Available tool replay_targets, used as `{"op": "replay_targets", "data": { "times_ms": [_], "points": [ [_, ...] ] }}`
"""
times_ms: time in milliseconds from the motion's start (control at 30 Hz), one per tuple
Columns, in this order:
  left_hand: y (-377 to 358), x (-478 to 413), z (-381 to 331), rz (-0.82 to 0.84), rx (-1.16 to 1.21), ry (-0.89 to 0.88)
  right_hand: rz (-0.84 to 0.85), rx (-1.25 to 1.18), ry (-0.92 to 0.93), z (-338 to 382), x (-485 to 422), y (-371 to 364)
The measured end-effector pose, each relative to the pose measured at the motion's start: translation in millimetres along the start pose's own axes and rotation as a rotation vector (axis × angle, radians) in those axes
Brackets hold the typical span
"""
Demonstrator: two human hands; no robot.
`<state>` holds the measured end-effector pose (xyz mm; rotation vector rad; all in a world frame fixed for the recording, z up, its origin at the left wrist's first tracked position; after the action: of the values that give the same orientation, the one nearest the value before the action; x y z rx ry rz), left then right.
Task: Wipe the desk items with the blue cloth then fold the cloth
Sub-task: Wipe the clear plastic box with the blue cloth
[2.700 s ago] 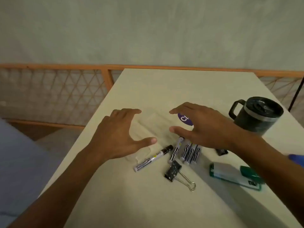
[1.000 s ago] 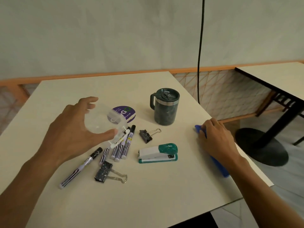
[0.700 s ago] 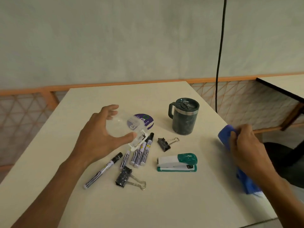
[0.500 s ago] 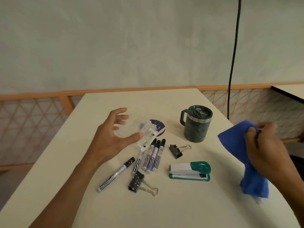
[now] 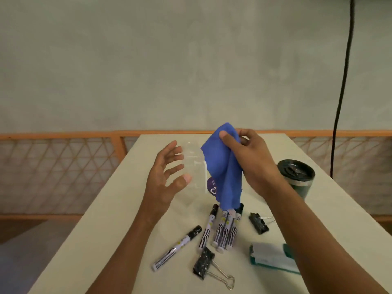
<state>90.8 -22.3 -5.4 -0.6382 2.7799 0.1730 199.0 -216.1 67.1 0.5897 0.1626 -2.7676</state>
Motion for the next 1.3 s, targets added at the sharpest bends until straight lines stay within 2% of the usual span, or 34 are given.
{"op": "replay_targets", "data": {
  "times_ms": [133, 233, 433, 567, 667, 733, 833, 1000, 1133, 1300],
  "points": [
    [7.2, -13.2, -4.3, -0.041, 0.008, -0.005, 0.020, -0.027, 0.051, 1.8, -13.7, -26.0],
    [11.5, -21.9, -6.2, -0.037, -0.002, -0.021, -0.046, -0.087, 0.096, 6.3, -15.7, -32.4],
    [13.3, -43.1, -39.1, 0.106, -0.099, -0.076, -0.140, -0.230, 0.116, 14.2, -13.0, -33.4],
    [14.1, -53.5, -69.5, 0.175, -0.232, -0.174, -0.093, -0.209, 0.189, 25.7, -16.8, -28.5],
    [13.4, -53.2, -85.7, 0.193, -0.297, -0.260, 0.003, -0.128, 0.320, 30.2, -16.5, -21.9],
    [12.4, -50.9, -92.6, 0.175, -0.341, -0.298, 0.069, -0.065, 0.383, 32.1, -16.4, -18.9],
    [12.6, -49.4, -97.1, 0.116, -0.397, -0.325, 0.053, 0.007, 0.424, 30.5, -16.6, -19.3],
    [8.8, -46.2, -98.8, 0.063, -0.444, -0.316, 0.078, -0.102, 0.342, 27.1, -14.8, -26.2],
    [11.1, -46.5, -98.9, 0.044, -0.486, -0.305, 0.116, -0.092, 0.408, 32.1, -14.6, -26.6],
    [11.5, -44.0, -102.2, 0.047, -0.491, -0.283, 0.050, -0.116, 0.394, 31.6, -16.7, -19.4]
  ]
}}
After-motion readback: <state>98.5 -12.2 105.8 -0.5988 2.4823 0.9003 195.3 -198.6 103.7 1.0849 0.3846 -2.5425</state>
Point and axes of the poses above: each hand's wrist, its own x-axis away from the middle knuckle, its own y-axis out of the back of the hand, z = x × y, the point moved 1 cm from there along -x, towards the middle knuckle, and after that the axes turned 14 degrees about y, right-handed, at the moved point
